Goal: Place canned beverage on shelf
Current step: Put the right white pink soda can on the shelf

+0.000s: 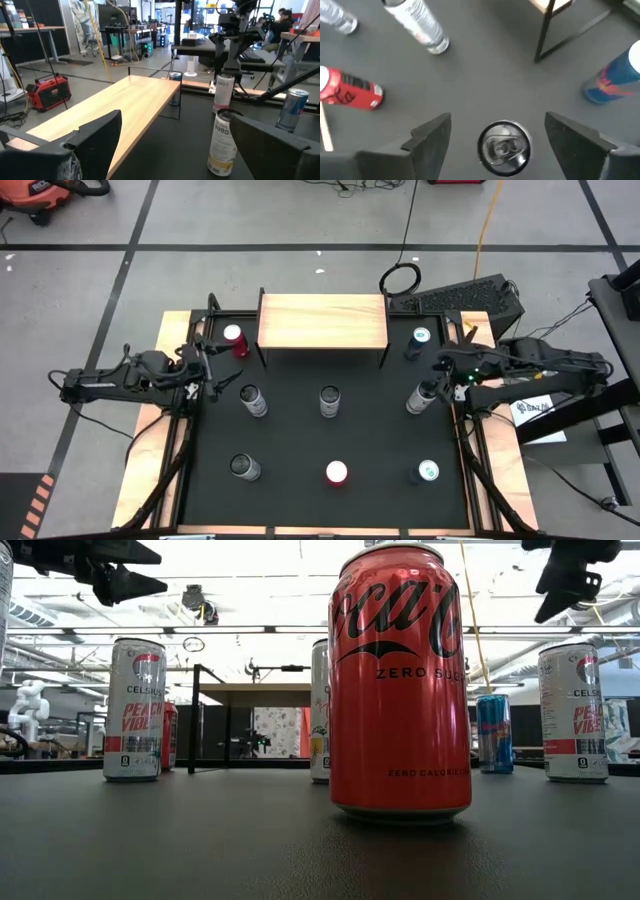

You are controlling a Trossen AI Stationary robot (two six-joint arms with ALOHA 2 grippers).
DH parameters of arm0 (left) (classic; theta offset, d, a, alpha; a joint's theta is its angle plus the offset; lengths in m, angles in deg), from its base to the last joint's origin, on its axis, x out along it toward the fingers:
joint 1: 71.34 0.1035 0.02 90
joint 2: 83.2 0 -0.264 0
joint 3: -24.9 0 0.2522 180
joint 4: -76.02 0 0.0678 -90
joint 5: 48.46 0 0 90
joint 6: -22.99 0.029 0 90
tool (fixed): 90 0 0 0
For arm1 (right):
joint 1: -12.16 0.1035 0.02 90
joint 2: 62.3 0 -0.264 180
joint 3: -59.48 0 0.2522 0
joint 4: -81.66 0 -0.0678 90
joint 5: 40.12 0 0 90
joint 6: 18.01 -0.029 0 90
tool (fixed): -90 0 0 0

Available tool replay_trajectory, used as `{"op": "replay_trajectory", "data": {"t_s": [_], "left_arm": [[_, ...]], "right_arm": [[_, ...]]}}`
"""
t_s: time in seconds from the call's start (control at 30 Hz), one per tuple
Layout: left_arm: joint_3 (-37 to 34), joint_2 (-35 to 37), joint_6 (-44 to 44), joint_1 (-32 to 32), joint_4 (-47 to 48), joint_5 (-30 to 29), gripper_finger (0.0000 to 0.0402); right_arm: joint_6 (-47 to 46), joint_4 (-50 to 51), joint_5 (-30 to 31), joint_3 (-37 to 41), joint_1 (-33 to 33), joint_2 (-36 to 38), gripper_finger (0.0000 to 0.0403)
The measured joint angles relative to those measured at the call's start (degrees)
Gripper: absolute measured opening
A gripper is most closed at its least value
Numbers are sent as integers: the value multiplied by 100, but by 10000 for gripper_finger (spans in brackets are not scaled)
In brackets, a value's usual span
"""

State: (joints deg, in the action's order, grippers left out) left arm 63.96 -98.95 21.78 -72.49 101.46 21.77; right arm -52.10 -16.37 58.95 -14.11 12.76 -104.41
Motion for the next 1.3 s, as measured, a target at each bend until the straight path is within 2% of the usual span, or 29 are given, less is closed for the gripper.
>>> {"op": "replay_trajectory", "data": {"t_s": [0.3, 0.5, 0.63, 0.9, 1.3], "left_arm": [[0, 0, -4, 0, -4, 1, 380], [0, 0, -7, -1, 0, 1, 380], [0, 0, -9, 0, 0, 1, 380], [0, 0, -17, 0, 2, 1, 380], [-1, 0, -13, 0, 2, 1, 380]], "right_arm": [[-175, 296, -40, 0, 0, -170, 306], [-609, 595, -44, 0, 0, -229, 306], [-850, 585, -80, 93, 0, -229, 306], [-1058, 390, -632, 565, -2, -235, 306], [-1357, 314, -619, 638, -1, -343, 306]]}}
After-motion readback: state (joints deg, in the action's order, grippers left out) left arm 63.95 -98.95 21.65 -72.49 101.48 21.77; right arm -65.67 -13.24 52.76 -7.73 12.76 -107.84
